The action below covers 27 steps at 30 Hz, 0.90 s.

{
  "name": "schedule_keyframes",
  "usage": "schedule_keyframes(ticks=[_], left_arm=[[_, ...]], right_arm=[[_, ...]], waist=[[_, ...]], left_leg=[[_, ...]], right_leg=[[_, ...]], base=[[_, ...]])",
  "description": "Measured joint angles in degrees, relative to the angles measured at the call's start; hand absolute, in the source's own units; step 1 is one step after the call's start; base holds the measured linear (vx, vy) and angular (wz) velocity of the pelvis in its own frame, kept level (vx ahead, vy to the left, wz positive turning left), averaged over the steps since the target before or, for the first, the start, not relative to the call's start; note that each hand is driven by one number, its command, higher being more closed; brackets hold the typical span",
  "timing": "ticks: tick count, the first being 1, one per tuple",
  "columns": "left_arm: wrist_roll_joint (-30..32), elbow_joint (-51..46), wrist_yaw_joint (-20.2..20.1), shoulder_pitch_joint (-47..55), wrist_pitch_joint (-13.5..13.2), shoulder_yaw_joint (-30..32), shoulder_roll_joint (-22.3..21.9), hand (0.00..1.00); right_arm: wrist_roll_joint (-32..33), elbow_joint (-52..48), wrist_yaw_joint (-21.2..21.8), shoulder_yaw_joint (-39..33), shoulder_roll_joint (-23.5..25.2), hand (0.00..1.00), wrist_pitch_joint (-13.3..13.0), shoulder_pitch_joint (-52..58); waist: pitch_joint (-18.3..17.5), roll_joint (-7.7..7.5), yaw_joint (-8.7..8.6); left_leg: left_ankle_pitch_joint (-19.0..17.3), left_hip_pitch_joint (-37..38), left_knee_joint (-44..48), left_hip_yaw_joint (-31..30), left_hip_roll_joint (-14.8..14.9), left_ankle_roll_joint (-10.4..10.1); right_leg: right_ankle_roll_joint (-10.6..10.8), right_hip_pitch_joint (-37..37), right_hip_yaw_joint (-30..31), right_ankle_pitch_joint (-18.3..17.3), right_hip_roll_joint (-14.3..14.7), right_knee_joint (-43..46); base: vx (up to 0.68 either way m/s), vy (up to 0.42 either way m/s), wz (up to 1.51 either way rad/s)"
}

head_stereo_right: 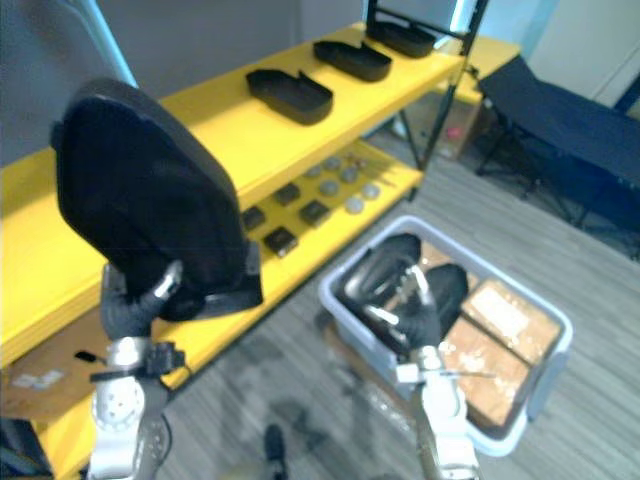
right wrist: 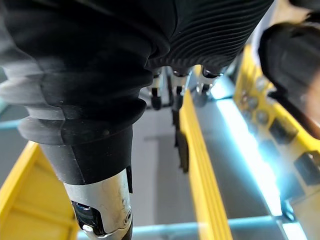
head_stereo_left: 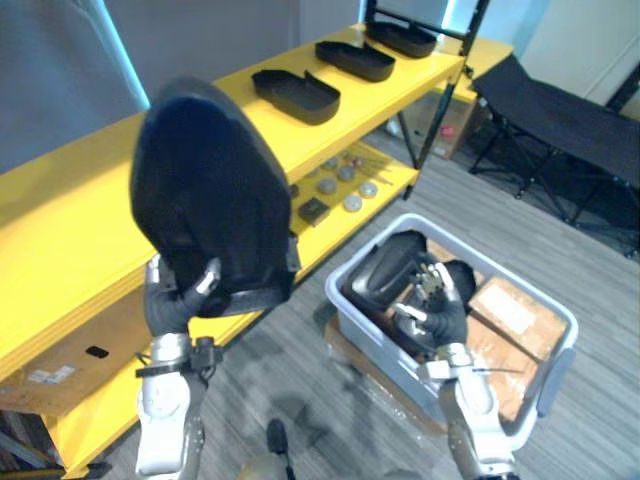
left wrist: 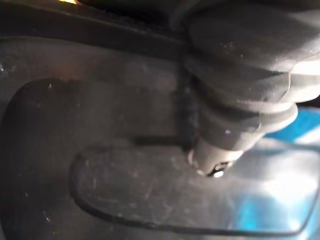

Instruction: Walk over and take plastic housings, then place them on the shelf

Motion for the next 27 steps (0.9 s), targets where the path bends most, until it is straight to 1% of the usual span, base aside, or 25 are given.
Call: schedule_keyframes(ticks=[1,4,6,7,8,9,10,11,12,13,14,15,16,17,18,19,20,21,22,23,24,25,26,27], left_arm=[[0.0,-0.2,1.3,0.4,0.6,-0.1,-0.9,1.00],[0.0,-0.3,3.0,1.6,0.9,0.0,-2.3,1.00],[0.1,-1.2,3.6,2.9,0.8,0.2,-2.4,1.00],[0.3,-1.9,3.7,3.5,0.8,0.4,-2.6,1.00],[0.3,-2.8,3.6,3.5,0.7,0.7,-2.7,1.00],[0.3,-3.2,3.6,3.5,0.5,0.9,-2.8,1.00],[0.3,-3.9,3.2,3.5,0.3,1.9,-3.0,1.00],[0.2,-4.9,3.1,3.2,0.2,3.1,-3.0,1.00],[0.3,-5.3,3.0,3.2,0.1,3.5,-3.1,1.00],[0.3,-5.9,3.0,3.1,-0.4,4.5,-3.7,1.00],[0.4,-5.9,3.0,2.8,-0.4,4.7,-4.0,1.00],[1.1,-5.9,3.1,2.7,-0.4,4.8,-4.1,1.00],[1.6,-6.6,3.1,3.1,-0.3,5.4,-3.7,1.00],[2.5,-7.1,3.1,3.1,-0.3,5.8,-3.8,1.00],[3.0,-7.7,3.3,2.9,-0.3,6.4,-3.6,1.00],[2.8,-7.6,3.8,2.5,-0.3,7.0,-2.9,1.00],[2.8,-7.4,4.1,2.3,-0.2,7.1,-2.6,1.00],[2.4,-7.1,4.3,2.0,0.4,7.1,-2.0,1.00],[2.3,-6.6,4.4,2.0,1.1,7.2,-1.5,1.00],[2.3,-6.3,4.4,2.0,1.3,7.1,-1.4,1.00],[2.3,-5.6,4.6,2.0,1.4,7.1,-1.5,1.00],[2.3,-5.0,4.9,2.2,1.4,6.9,-1.6,1.00],[2.3,-5.0,5.0,2.4,1.4,6.7,-1.6,1.00],[2.3,-5.0,5.2,2.5,1.4,6.7,-1.6,1.00]], right_arm=[[0.1,-0.3,0.8,0.1,-1.3,0.00,0.5,-0.2],[0.1,-0.4,1.5,0.5,-1.9,0.00,1.1,0.0],[1.7,-0.9,1.7,1.3,-1.8,0.00,1.1,0.2],[2.9,-1.6,2.0,1.9,-1.6,0.00,1.1,0.2],[4.0,-1.8,2.4,2.5,-1.1,0.00,1.1,0.3],[4.3,-1.8,2.4,2.9,-0.7,0.00,1.1,0.3],[4.5,-1.7,2.4,3.5,0.2,0.00,1.0,0.3],[4.4,-1.6,2.2,4.4,1.2,0.00,0.9,0.3],[4.3,-1.4,2.0,4.5,1.6,0.00,0.8,0.3],[3.2,-0.9,1.2,4.9,1.6,0.00,0.1,0.0],[3.1,-0.4,1.0,5.3,1.6,0.00,-0.3,-0.1],[2.5,0.4,0.9,5.6,1.6,0.00,-0.9,-0.2],[2.1,1.1,0.9,5.8,1.7,0.00,-1.2,-1.0],[2.0,1.5,1.0,6.1,1.7,0.00,-1.4,-1.6],[1.6,2.8,1.1,6.7,2.0,0.00,-1.9,-2.9],[1.0,3.0,1.2,7.5,2.8,0.00,-2.1,-4.0],[1.0,2.9,1.3,7.9,3.0,0.00,-2.4,-4.5],[1.0,2.8,1.7,7.9,3.1,0.00,-2.6,-5.3],[1.1,2.7,2.2,7.8,3.0,0.00,-2.6,-5.9],[1.2,2.6,2.4,7.8,3.0,0.00,-2.6,-5.9],[1.3,2.6,2.6,7.8,2.8,0.00,-2.6,-5.8],[1.4,2.6,3.2,7.8,2.8,0.00,-2.6,-5.5],[1.8,2.6,3.8,7.8,2.8,0.00,-2.6,-5.6],[2.3,2.6,4.4,7.8,2.8,0.00,-2.6,-5.6]], waist=[[0.6,1.04,0.25],[0.8,1.41,0.28],[0.8,1.29,0.39],[0.7,1.51,0.48],[0.7,1.41,0.50],[0.8,1.21,0.66],[0.8,0.62,1.06],[0.8,-0.50,1.74],[1.0,-1.67,2.02],[0.9,-1.63,2.72],[1.0,-1.77,2.66],[1.0,-1.74,2.40],[0.9,-1.50,2.43],[0.9,-1.49,2.38],[1.0,-1.09,2.12],[0.7,-1.43,1.96],[0.7,-1.42,1.86],[0.7,-1.40,1.99],[0.7,-1.36,1.97],[0.7,-1.36,1.84],[0.7,-1.36,1.57],[0.6,-1.49,1.69],[0.3,-1.66,1.67],[-0.7,-2.02,1.64]], left_leg=[[0.5,-0.7,0.0,-0.5,0.8,-0.8],[1.1,-0.1,-0.5,-1.6,1.4,-1.6],[1.2,0.3,-0.8,-1.9,1.3,-1.8],[1.2,0.3,-1.4,-2.3,1.2,-1.8],[1.3,0.2,-1.5,-3.4,0.7,-1.9],[1.3,0.2,-1.5,-3.7,0.3,-1.9],[1.2,0.2,-1.3,-4.4,-0.7,-1.7],[0.6,0.3,-0.8,-4.7,-2.3,-0.9],[-0.4,0.3,0.1,-4.6,-3.2,0.0],[-2.3,0.2,2.2,-5.1,-4.4,0.0],[-3.0,0.3,3.1,-5.7,-5.0,0.3],[-4.2,1.0,4.0,-7.2,-5.4,0.9],[-5.5,2.7,3.9,-7.9,-5.3,1.5],[-6.0,3.7,3.7,-8.2,-5.0,1.9],[-7.1,5.3,3.4,-9.5,-4.1,2.8],[-8.2,5.5,3.8,-10.4,-3.0,3.2],[-8.7,5.6,4.0,-10.8,-2.4,3.2],[-9.4,6.1,3.9,-11.4,-1.3,3.1],[-10.3,6.3,4.2,-12.0,-0.6,2.7],[-10.7,6.3,4.6,-12.4,-0.5,2.5],[-11.3,6.4,5.8,-13.0,-0.6,1.7],[-11.9,7.3,6.1,-13.5,-0.9,0.8],[-12.1,7.3,6.1,-14.1,-1.2,0.5],[-12.4,7.3,6.1,-14.7,-1.6,0.0]], right_leg=[[0.6,0.1,-0.2,-0.3,1.0,-0.8],[1.8,1.3,-1.3,-1.2,1.9,-1.1],[1.9,2.1,-1.7,-2.8,2.0,-1.1],[1.5,2.0,-2.2,-3.8,2.0,-0.8],[1.5,2.0,-3.1,-5.0,1.2,-0.1],[1.6,2.0,-3.3,-5.6,0.8,0.7],[1.2,2.0,-4.1,-7.1,-0.4,2.6],[0.6,2.0,-4.7,-8.6,-2.3,4.6],[0.6,2.1,-4.9,-8.9,-3.4,5.7],[-0.3,1.3,-4.1,-8.7,-5.4,11.8],[-1.6,-0.4,-3.1,-8.1,-6.8,16.4],[-6.6,-3.7,-0.1,-5.1,-8.4,24.9],[-9.9,-6.4,3.1,0.8,-8.9,31.6],[-9.6,-7.7,4.7,5.1,-9.1,34.6],[-7.2,-10.1,7.1,4.7,-8.4,38.3],[-5.3,-12.3,8.5,-1.6,-6.1,37.6],[-5.0,-13.3,8.7,-3.4,-4.5,35.7],[-4.4,-15.3,8.9,-5.2,-1.5,30.1],[-4.1,-17.0,10.1,-5.2,1.1,23.3],[-3.5,-17.7,11.0,-4.8,2.0,20.0],[-1.8,-18.3,12.9,-3.7,3.3,14.4],[-0.6,-18.0,14.3,-2.3,3.9,10.4],[-0.5,-17.9,14.9,-1.3,4.1,9.0],[-0.6,-17.9,15.4,1.1,4.6,6.4]], base=[[-0.08,-0.108,0.09],[-0.09,-0.116,0.13],[-0.07,-0.059,0.16],[-0.07,-0.017,0.26],[-0.07,0.003,0.32],[-0.04,0.023,0.42],[0.02,0.046,0.44],[0.06,0.052,0.40],[0.14,0.067,0.28],[0.14,0.069,0.26],[0.17,0.109,0.50],[0.18,0.144,0.54],[0.21,0.145,0.41],[0.25,0.112,0.21],[0.26,0.080,0.26],[0.25,0.065,0.28],[0.24,0.075,0.25],[0.24,0.053,0.19],[0.24,0.032,0.22],[0.24,-0.013,0.40],[0.31,-0.067,0.56],[0.31,-0.093,0.62],[0.27,-0.115,0.64],[0.31,-0.206,0.74]])
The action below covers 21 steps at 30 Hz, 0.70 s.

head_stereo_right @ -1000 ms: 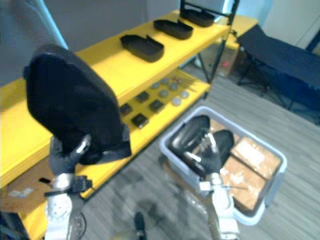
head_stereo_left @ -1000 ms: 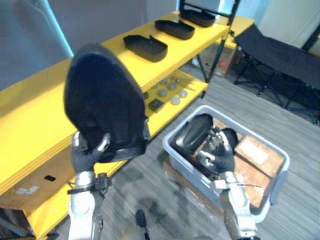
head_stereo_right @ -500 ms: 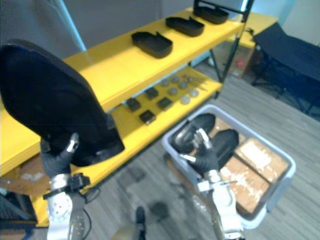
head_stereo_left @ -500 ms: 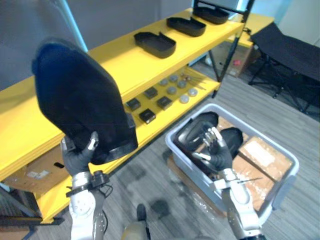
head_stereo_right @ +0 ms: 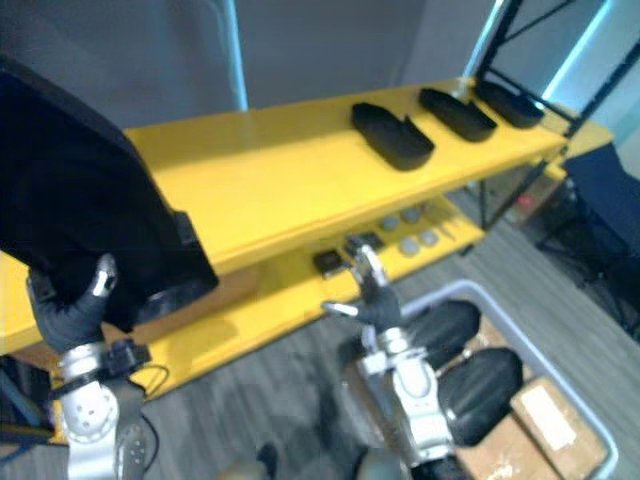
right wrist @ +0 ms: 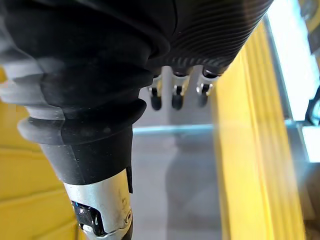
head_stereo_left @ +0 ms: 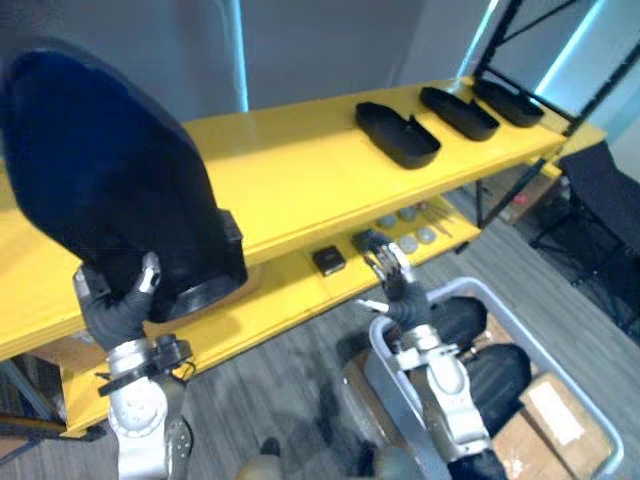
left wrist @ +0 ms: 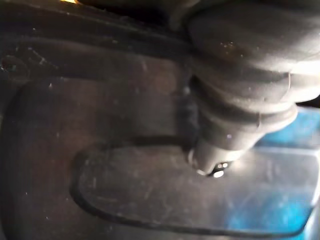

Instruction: Walk over and take plastic housings, then place them on the shelf

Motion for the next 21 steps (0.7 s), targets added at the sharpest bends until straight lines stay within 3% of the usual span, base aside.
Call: schedule_keyframes(ticks=[1,2,3,5,7,10,14,15,17,18,19,20,21], left_arm=[[-0.1,-0.2,0.4,0.3,-0.1,0.1,0.1,1.00],[-0.4,-0.2,0.3,0.5,-0.1,0.1,0.1,1.00],[-1.6,0.0,0.0,1.4,-0.1,-0.1,-0.9,1.00],[-2.3,-0.1,-1.2,3.9,-0.1,-0.6,-4.0,1.00],[-2.3,-0.1,-2.2,4.2,-0.1,-3.3,-4.9,1.00],[-2.3,0.0,-2.8,3.4,-0.1,-6.7,-4.8,1.00],[-2.5,2.2,-2.7,1.2,-0.1,-6.4,-4.7,1.00],[-2.9,2.7,-2.9,1.0,-0.3,-6.5,-4.8,1.00],[-2.9,2.8,-3.5,1.0,-1.2,-6.7,-4.8,1.00],[-2.8,3.0,-3.5,1.0,-2.1,-6.7,-4.8,1.00],[-2.8,3.0,-3.5,0.8,-2.4,-6.7,-4.8,1.00],[-2.7,3.2,-3.5,0.5,-3.0,-6.7,-4.7,1.00],[-2.4,3.8,-3.5,-0.6,-3.0,-6.7,-4.2,1.00]], right_arm=[[0.0,0.0,0.5,0.1,0.0,0.00,-0.1,-0.3],[0.1,0.0,0.7,0.1,0.0,0.00,-0.1,-0.3],[0.2,0.1,0.9,0.1,-0.5,0.00,-0.1,-0.5],[3.2,-1.0,1.7,-0.1,-1.8,0.00,-0.1,-0.4],[4.9,-2.1,1.8,-0.1,-3.3,0.00,0.2,0.0],[7.3,-4.6,1.9,-1.2,-3.0,0.00,0.4,2.0],[7.7,-5.1,1.9,-1.0,-1.7,0.00,0.3,3.7],[7.2,-5.3,1.9,-1.2,-1.5,0.00,0.1,3.6],[6.5,-6.1,1.9,-2.1,-1.5,0.00,-0.2,3.2],[6.1,-7.2,1.8,-2.6,-1.5,0.00,-0.4,3.3],[5.9,-7.6,1.8,-2.6,-1.6,0.00,-0.4,3.4],[5.3,-8.2,1.7,-2.7,-1.7,0.00,-0.5,3.5],[4.2,-8.6,1.5,-2.9,-1.5,0.00,-0.6,4.1]], waist=[[-1.2,-1.40,0.19],[-1.7,-2.09,0.22],[-2.3,-1.84,0.94],[-2.8,2.05,1.18],[-4.2,4.38,0.71],[-4.3,4.91,-0.44],[-2.1,4.27,-0.84],[-1.5,4.10,-0.91],[-1.5,5.54,-1.29],[-2.1,6.83,-1.79],[-2.3,7.24,-2.12],[-2.5,7.68,-2.89],[-2.3,6.92,-3.06]], left_leg=[[-1.1,-0.2,0.2,-1.4,-1.2,-1.2],[-2.0,-0.2,0.7,-1.6,-1.8,-1.4],[-3.6,-0.1,2.1,-1.5,-1.4,-1.9],[-5.5,0.0,3.9,-0.9,1.3,-3.6],[-6.1,0.6,3.2,0.4,2.9,-4.1],[-6.9,0.7,6.1,2.8,3.7,-4.0],[-7.6,-3.5,21.8,4.0,3.1,-4.2],[-8.6,-4.1,23.6,5.1,3.4,-2.2],[-9.1,-4.1,18.4,5.2,6.5,-1.3],[-8.4,-3.9,13.4,5.3,8.6,-1.6],[-7.7,-3.3,11.2,5.3,8.8,-1.8],[-6.1,-2.5,9.1,6.3,9.1,-5.1],[-6.0,-1.0,8.4,8.3,7.3,-5.8]], right_leg=[[-1.1,1.1,0.2,7.2,0.3,-4.9],[-1.4,2.0,-0.1,9.6,0.3,-6.3],[-1.1,3.9,-0.8,8.1,0.7,-8.7],[-1.6,6.6,-1.0,8.9,3.5,-12.5],[-1.8,7.2,-0.8,8.9,5.2,-13.4],[-2.8,9.0,-0.9,8.2,5.8,-13.8],[-3.7,13.2,-0.7,7.2,4.1,-13.8],[-3.1,13.9,-0.4,6.5,3.1,-13.6],[-2.3,13.4,0.7,6.0,2.8,-13.5],[-1.2,11.8,2.1,5.7,2.1,-13.0],[-0.6,10.7,2.6,5.4,1.7,-12.7],[0.8,9.9,3.6,4.7,1.1,-11.8],[1.1,10.0,4.3,4.9,-0.9,-11.9]], base=[[0.32,-0.237,0.75],[0.33,-0.268,0.50],[0.25,-0.192,0.06],[0.29,-0.163,-0.11],[0.22,-0.096,-0.10],[0.11,-0.025,-0.08],[0.03,0.018,0.00],[-0.01,0.088,-0.02],[-0.03,0.158,-0.17],[-0.06,0.241,-0.29],[-0.11,0.342,-0.34],[-0.08,0.318,-0.45],[-0.07,0.412,-0.60]])
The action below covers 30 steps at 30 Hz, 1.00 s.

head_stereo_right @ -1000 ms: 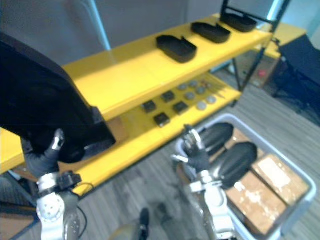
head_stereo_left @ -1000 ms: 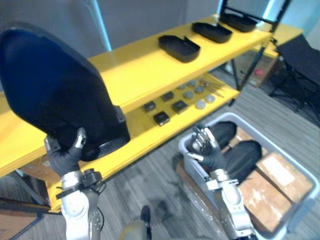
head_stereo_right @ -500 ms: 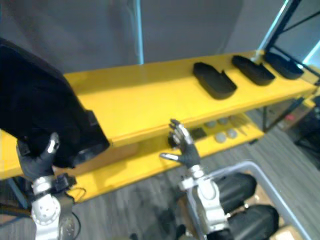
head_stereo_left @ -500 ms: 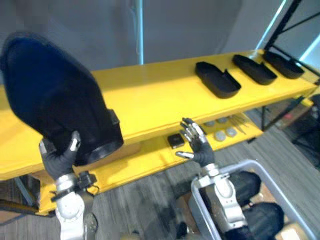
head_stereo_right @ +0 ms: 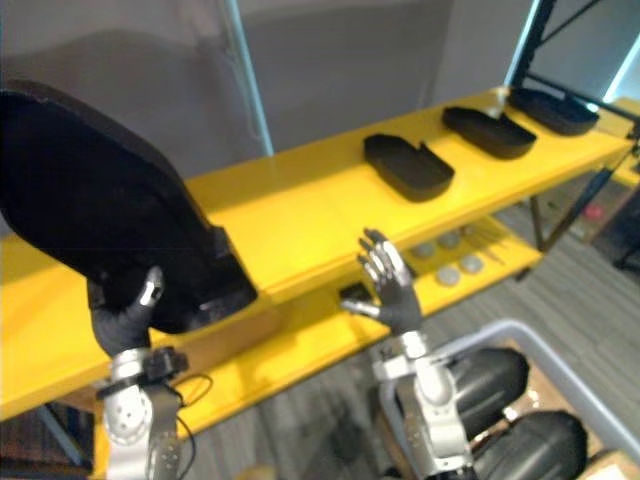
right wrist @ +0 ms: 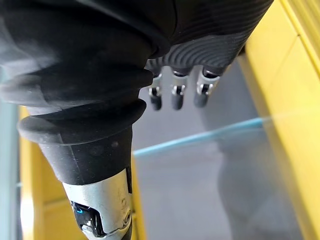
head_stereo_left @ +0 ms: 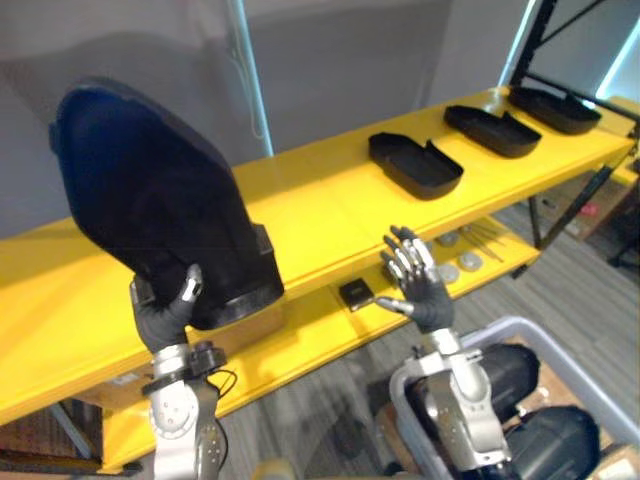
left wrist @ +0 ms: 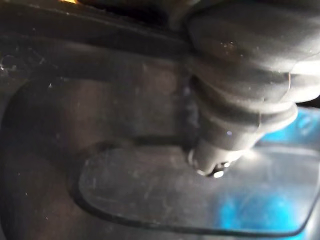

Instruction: Walk over and take plastic housings, then place them on the shelf

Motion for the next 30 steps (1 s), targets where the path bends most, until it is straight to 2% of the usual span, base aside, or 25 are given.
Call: schedule_keyframes(ticks=[1,2,4,5,7,8,9,10,11,13,14,17,19,21,22,25,27,30], left_arm=[[0.2,0.2,0.1,-1.0,0.0,-0.1,1.0,1.00],[0.2,0.2,0.1,-1.6,0.0,-0.1,1.8,1.00],[0.9,0.3,0.1,-3.2,0.7,-0.6,4.4,1.00],[1.3,0.3,0.1,-3.6,1.8,-0.4,4.8,1.00],[1.4,0.3,0.1,-3.7,3.3,0.0,4.7,1.00],[1.4,0.3,0.1,-3.7,5.1,0.0,4.7,1.00],[1.4,0.3,0.1,-3.7,5.7,-0.1,4.7,1.00],[1.4,0.3,0.1,-3.9,6.9,-0.3,4.7,1.00],[1.4,0.4,0.3,-4.7,8.9,-1.3,4.6,1.00],[1.3,0.7,0.2,-5.9,10.4,-2.2,4.5,1.00],[0.1,1.3,0.1,-7.8,12.8,-2.7,4.1,1.00],[-5.4,3.6,0.0,-11.3,16.9,-2.9,4.1,1.00],[-11.4,9.4,1.7,-15.8,20.5,-2.4,4.2,1.00],[-13.9,15.0,4.3,-18.7,22.0,-1.4,4.4,1.00],[-15.6,18.4,5.5,-20.6,22.9,-0.2,4.5,1.00],[-21.3,26.2,8.9,-25.9,23.8,2.3,6.5,1.00],[-25.7,33.3,12.4,-32.9,23.7,5.0,8.3,1.00],[-26.7,37.9,16.0,-37.4,22.4,6.9,9.0,1.00]], right_arm=[[-1.0,-1.0,-0.5,0.2,0.4,0.00,-0.4,0.8],[-1.0,-1.6,-0.9,0.4,0.8,0.00,-0.5,0.9],[-0.8,-2.6,-2.5,0.6,2.2,0.00,-1.3,1.1],[-0.8,-2.7,-3.4,0.9,2.8,0.00,-1.9,1.1],[-0.9,-3.0,-4.4,1.9,3.3,0.00,-2.0,0.7],[-1.7,-3.0,-5.5,3.3,3.4,0.00,-2.1,0.7],[-2.2,-3.0,-6.0,3.8,3.5,0.00,-2.0,0.8],[-2.9,-3.0,-6.3,4.2,3.4,0.00,-2.0,0.9],[-5.0,-3.0,-7.5,4.4,3.4,0.00,-2.0,0.9],[-6.6,-3.0,-8.3,4.3,3.3,0.00,-1.9,0.9],[-6.9,-3.0,-8.7,4.1,3.1,0.00,-1.8,0.9],[-9.3,-3.4,-9.1,2.7,2.2,0.00,-1.8,1.2],[-9.9,-6.1,-9.4,1.4,1.3,0.00,-0.6,2.2],[-9.4,-8.4,-7.7,0.4,0.7,0.00,0.8,3.3],[-8.7,-9.6,-6.6,0.0,0.4,0.00,1.6,4.1],[-7.3,-10.0,-3.7,-0.4,0.0,0.00,3.9,4.9],[-6.5,-10.0,-1.9,-0.2,-1.0,0.00,4.9,6.0],[-6.5,-10.1,-1.9,2.1,-1.1,0.00,5.7,6.1]], waist=[[-0.1,-1.70,0.03],[-0.2,-2.48,-0.03],[-0.6,-4.87,-0.14],[-0.7,-5.14,0.05],[-0.7,-4.97,0.04],[-0.8,-5.06,-0.05],[-0.8,-5.06,-0.18],[-1.0,-5.38,-0.32],[-1.0,-4.70,-0.89],[-0.9,-4.04,-1.23],[-1.0,-3.27,-1.59],[-1.2,-2.55,-2.28],[-1.3,-2.27,-3.21],[-1.3,-2.25,-3.60],[-1.2,-2.14,-4.70],[-0.8,-1.50,-6.18],[-0.1,-0.66,-7.70],[0.7,-0.09,-8.78]], left_leg=[[-0.3,0.4,-0.8,1.8,-2.2,0.4],[-0.3,0.7,-0.9,2.3,-3.2,1.0],[-0.6,0.8,-0.3,5.1,-4.8,2.4],[-1.2,0.8,0.7,6.6,-4.4,2.9],[-2.0,0.8,1.1,8.4,-3.8,3.0],[-2.5,0.8,1.1,9.9,-3.7,2.9],[-2.7,0.9,1.2,10.3,-3.6,2.8],[-2.7,1.0,1.2,10.7,-3.6,2.8],[-2.7,1.0,1.3,10.8,-3.5,2.8],[-2.7,1.1,1.3,10.7,-3.0,2.7],[-2.7,1.8,0.9,10.8,-2.4,2.7],[-2.6,3.6,-0.2,11.1,-1.9,2.4],[-2.3,4.6,-1.3,11.7,-2.0,1.9],[-2.1,4.8,-1.8,12.9,-2.0,1.7],[-2.0,4.8,-1.9,12.9,-2.0,1.5],[-1.4,4.8,-3.0,14.3,-2.0,1.0],[-0.5,3.8,-3.9,14.5,-2.2,1.1],[0.3,4.0,-5.4,14.4,-2.4,1.2]], right_leg=[[0.8,-0.1,1.4,0.8,-2.3,-0.9],[1.3,-0.3,1.6,1.2,-3.4,-1.0],[1.0,-1.5,3.1,3.0,-5.2,-0.8],[0.9,-2.0,1.9,5.1,-4.9,-0.8],[0.2,-2.6,-0.7,7.1,-4.3,-1.4],[-0.2,-3.2,-1.6,7.4,-4.1,-2.2],[-0.1,-3.3,-1.6,7.5,-4.1,-2.5],[0.6,-3.3,-1.7,8.0,-4.0,-2.9],[0.8,-3.3,-2.0,8.2,-3.6,-3.3],[0.9,-3.2,-2.1,8.2,-3.1,-3.4],[1.0,-2.7,-2.0,8.3,-2.5,-3.7],[1.0,-1.5,-1.9,8.3,-1.7,-4.2],[1.0,-1.2,-1.5,8.3,-1.6,-4.7],[1.5,-1.3,-0.4,8.6,-1.4,-5.6],[1.7,-1.4,-0.4,8.8,-1.3,-6.1],[1.7,-2.6,0.9,9.3,-1.0,-6.5],[1.8,-4.3,1.2,9.7,-1.0,-6.5],[1.7,-4.7,1.2,9.7,-0.8,-6.5]], base=[[-0.01,0.340,-0.53],[0.01,0.264,-0.43],[0.03,0.195,-0.49],[0.03,0.157,-0.58],[0.03,0.053,-0.61],[0.03,0.013,-0.56],[0.05,0.004,-0.42],[0.07,-0.001,-0.13],[0.07,-0.010,-0.05],[0.05,-0.048,-0.02],[0.03,-0.065,-0.09],[0.00,-0.044,-0.14],[-0.03,-0.027,-0.14],[-0.08,-0.027,-0.26],[-0.09,-0.045,-0.15],[-0.07,-0.043,-0.20],[-0.05,-0.052,-0.11],[-0.01,-0.026,0.02]])
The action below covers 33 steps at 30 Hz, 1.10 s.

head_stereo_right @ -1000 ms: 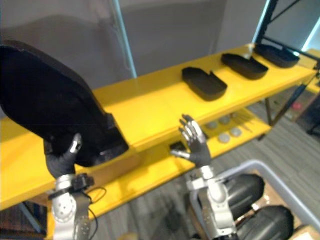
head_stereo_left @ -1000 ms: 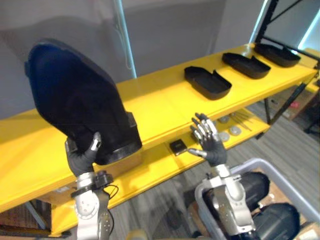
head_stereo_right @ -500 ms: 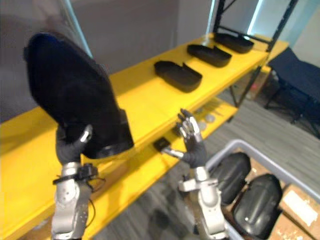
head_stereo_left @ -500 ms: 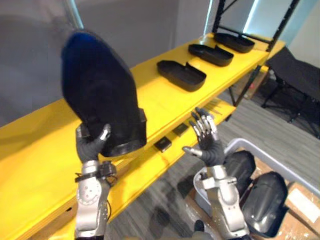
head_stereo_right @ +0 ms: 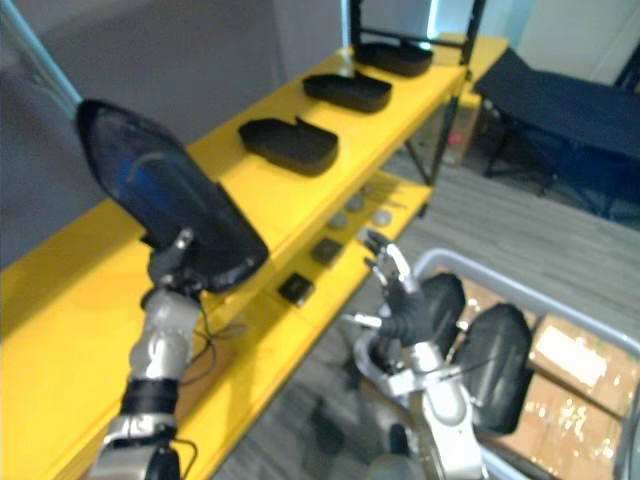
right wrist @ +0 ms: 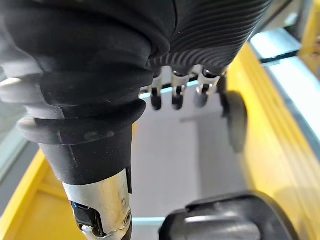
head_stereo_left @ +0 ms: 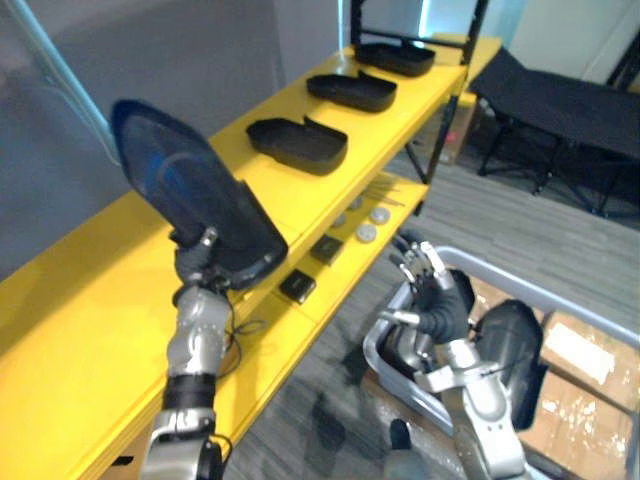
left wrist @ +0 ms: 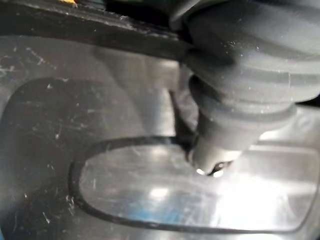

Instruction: Walk over and take plastic housings, then place them on the shelf

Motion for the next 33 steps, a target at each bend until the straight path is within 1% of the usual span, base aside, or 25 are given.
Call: schedule_keyframes(ticks=[3,5,6,9,11,12,16,17,18,19,22,23,25,27,28,29,30,31,33], left_arm=[[0.3,3.6,2.0,-2.3,-0.6,0.1,1.5,1.00],[0.6,3.8,3.1,-3.0,-0.7,0.3,2.3,1.00],[1.0,3.9,4.4,-3.7,-1.0,0.7,2.6,1.00],[2.5,7.5,6.7,-6.1,-0.9,1.2,5.6,1.00],[3.4,9.3,7.4,-8.3,-0.7,2.0,7.2,1.00],[3.5,10.3,8.1,-9.7,-0.2,2.0,8.3,1.00],[3.5,14.0,9.7,-12.6,0.6,1.6,11.2,1.00],[3.5,15.8,10.7,-13.8,1.1,1.5,12.1,1.00],[3.5,16.4,11.0,-13.9,1.5,1.4,12.7,1.00],[3.4,17.9,11.5,-14.2,2.6,1.3,13.8,1.00],[3.4,19.6,11.6,-16.0,3.1,0.8,16.0,1.00],[3.4,20.0,11.6,-17.1,3.6,0.3,17.4,1.00],[3.4,21.4,11.2,-19.2,3.7,-0.6,18.7,1.00],[3.7,23.2,10.6,-21.1,3.9,-1.4,19.0,1.00],[5.4,24.7,10.4,-22.4,3.9,-3.5,19.0,1.00],[5.9,25.3,10.4,-22.9,4.0,-4.6,19.1,1.00],[7.8,26.3,10.0,-23.8,4.0,-6.6,19.1,1.00],[8.8,26.6,9.2,-24.8,4.3,-8.2,19.1,1.00],[9.8,26.7,8.3,-26.3,4.7,-9.8,19.1,1.00]], right_arm=[[0.0,0.0,-0.2,2.0,-0.1,0.00,0.8,0.1],[-0.1,0.0,-0.1,2.6,-0.4,0.00,1.0,0.2],[-0.1,0.0,0.2,2.7,-0.6,0.00,1.0,0.4],[-0.1,-0.7,1.3,4.1,-1.9,0.00,0.9,0.4],[-0.1,-3.0,1.5,5.3,-3.0,0.00,0.9,0.2],[-0.1,-4.4,1.9,6.2,-3.5,0.00,0.9,-0.1],[-0.1,-5.1,1.8,10.1,-4.5,0.00,0.9,-2.1],[-0.1,-5.1,1.0,11.2,-4.7,0.00,0.9,-2.9],[-0.1,-5.1,0.8,11.5,-4.9,0.00,0.9,-3.1],[-0.1,-5.1,0.6,12.1,-5.1,0.00,0.9,-3.2],[0.0,-5.7,0.8,13.0,-6.0,0.00,0.9,-3.7],[0.9,-5.8,1.5,14.1,-6.4,0.00,0.2,-4.5],[3.3,-6.4,3.5,17.4,-6.8,0.00,-1.5,-6.7],[5.0,-6.4,6.0,22.1,-6.7,0.00,-3.1,-11.1],[5.0,-6.5,6.9,25.5,-6.6,0.00,-4.0,-14.4],[5.0,-6.5,7.3,27.1,-6.5,0.00,-4.2,-16.2],[4.9,-6.4,7.6,30.1,-6.5,0.00,-4.5,-19.7],[4.5,-6.4,7.5,31.6,-6.4,0.00,-5.2,-22.7],[4.5,-6.3,7.0,32.4,-6.3,0.00,-5.3,-26.0]], waist=[[1.5,0.35,-0.51],[2.4,0.51,-0.62],[3.2,0.71,-0.58],[4.0,1.31,-0.66],[5.4,1.60,-0.70],[6.5,1.79,-0.75],[7.6,1.98,-1.00],[8.6,2.03,-1.05],[8.7,2.09,-1.09],[9.0,2.19,-1.28],[10.5,2.08,-1.21],[11.5,1.97,-1.19],[12.1,2.07,-0.85],[12.6,2.07,-0.79],[12.6,2.05,-0.64],[12.7,2.02,-0.42],[12.7,2.05,-0.18],[13.0,2.30,-0.12],[14.0,2.21,0.54]], left_leg=[[0.2,0.1,-0.4,0.0,-0.2,0.3],[0.3,0.2,-0.5,-0.1,-0.4,0.3],[0.3,0.1,-0.5,-0.2,-0.4,0.4],[1.0,0.0,-1.5,-0.4,-0.6,0.9],[1.3,-0.1,-1.5,-0.7,-0.6,0.9],[1.5,-0.3,-1.6,-1.2,-0.7,1.0],[2.0,-2.1,-1.6,-2.5,-0.7,1.2],[2.0,-2.2,-1.6,-2.6,-0.7,1.1],[2.0,-2.3,-1.6,-2.6,-0.7,1.1],[2.0,-2.5,-1.6,-2.7,-0.7,1.1],[2.0,-2.4,-1.6,-3.3,-0.8,1.1],[2.0,-2.5,-1.6,-3.3,-0.8,1.1],[2.0,-3.4,-1.4,-3.4,-0.7,1.1],[2.1,-3.7,-1.3,-3.7,-0.7,1.0],[2.1,-4.5,-0.5,-5.2,-0.7,1.0],[2.1,-5.0,0.0,-6.0,-0.7,1.0],[2.1,-5.8,0.8,-7.1,-0.6,0.9],[2.3,-6.4,1.0,-8.5,-0.5,0.7],[2.5,-6.8,1.4,-9.7,-0.2,0.4]], right_leg=[[0.0,0.0,0.0,0.0,-0.1,0.0],[0.0,-0.1,0.1,0.0,-0.2,0.0],[0.0,-0.1,0.0,0.0,-0.2,0.0],[0.0,-0.5,0.0,0.0,-0.2,0.0],[0.0,-0.5,-0.1,0.0,-0.2,0.0],[0.0,-0.5,-0.2,0.0,-0.2,0.0],[-0.1,-2.1,-0.3,0.1,-0.2,0.2],[-0.2,-2.2,-0.3,0.1,-0.2,0.3],[-0.2,-2.4,-0.2,0.2,-0.2,0.4],[-0.2,-2.5,-0.2,0.2,-0.2,0.4],[-0.2,-2.5,-0.1,0.2,-0.2,0.5],[-0.2,-2.7,-0.1,0.1,-0.2,0.6],[-0.2,-3.7,-0.1,0.1,-0.2,1.0],[-0.2,-3.7,-0.2,0.1,-0.3,1.1],[-0.2,-3.8,-0.5,0.1,-0.4,1.1],[-0.3,-3.9,-0.6,0.1,-0.4,1.1],[-0.5,-3.9,-1.1,-0.1,-0.5,1.3],[-0.9,-3.9,-2.2,-0.4,-0.5,1.8],[-1.1,-4.1,-2.7,-1.0,-0.4,2.9]], base=[[-0.01,-0.005,0.00],[-0.05,-0.014,0.00],[-0.07,-0.025,0.02],[-0.05,-0.035,0.02],[-0.06,-0.041,0.06],[-0.06,-0.032,0.07],[-0.08,-0.049,0.06],[-0.05,-0.035,0.00],[-0.05,-0.033,-0.01],[-0.03,-0.025,-0.02],[-0.02,-0.016,-0.01],[-0.04,-0.014,0.02],[-0.05,-0.027,0.00],[-0.04,-0.026,0.07],[-0.04,-0.024,0.14],[-0.03,-0.027,0.23],[-0.04,-0.035,0.32],[-0.04,-0.032,0.36],[-0.05,-0.028,0.28]])
